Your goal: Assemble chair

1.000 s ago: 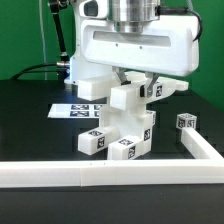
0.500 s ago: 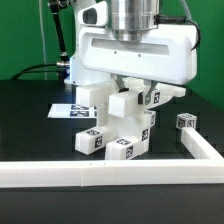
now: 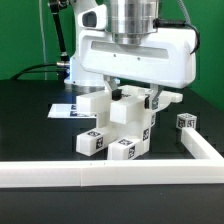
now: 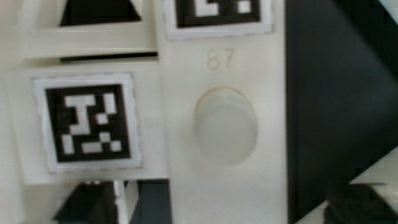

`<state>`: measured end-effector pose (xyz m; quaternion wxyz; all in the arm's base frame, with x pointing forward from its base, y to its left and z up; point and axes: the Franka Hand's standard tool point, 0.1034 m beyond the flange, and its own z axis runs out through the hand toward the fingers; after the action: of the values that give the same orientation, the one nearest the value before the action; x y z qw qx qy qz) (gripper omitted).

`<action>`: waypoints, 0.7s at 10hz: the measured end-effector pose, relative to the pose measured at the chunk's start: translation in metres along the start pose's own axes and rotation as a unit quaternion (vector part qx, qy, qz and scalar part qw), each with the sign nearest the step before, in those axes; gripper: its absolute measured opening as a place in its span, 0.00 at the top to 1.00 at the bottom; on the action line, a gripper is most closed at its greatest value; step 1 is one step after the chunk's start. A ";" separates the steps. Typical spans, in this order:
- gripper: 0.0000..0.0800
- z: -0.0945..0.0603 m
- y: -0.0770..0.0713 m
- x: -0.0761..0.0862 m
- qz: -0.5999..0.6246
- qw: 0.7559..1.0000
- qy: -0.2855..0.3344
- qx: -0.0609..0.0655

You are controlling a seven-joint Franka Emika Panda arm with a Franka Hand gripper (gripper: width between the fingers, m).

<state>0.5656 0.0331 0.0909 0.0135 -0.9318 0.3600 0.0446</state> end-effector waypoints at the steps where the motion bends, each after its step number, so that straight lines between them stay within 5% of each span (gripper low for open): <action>1: 0.20 0.000 0.000 0.000 0.000 1.000 0.000 0.000; 7: 0.19 -0.006 0.003 0.008 -0.006 1.000 0.003 0.003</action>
Offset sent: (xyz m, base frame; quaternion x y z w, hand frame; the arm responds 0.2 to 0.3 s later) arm 0.0019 -0.0043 0.0051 0.0002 -0.0056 -0.0056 1.0000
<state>0.5699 0.0250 0.0965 0.0149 -0.9342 0.3542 0.0404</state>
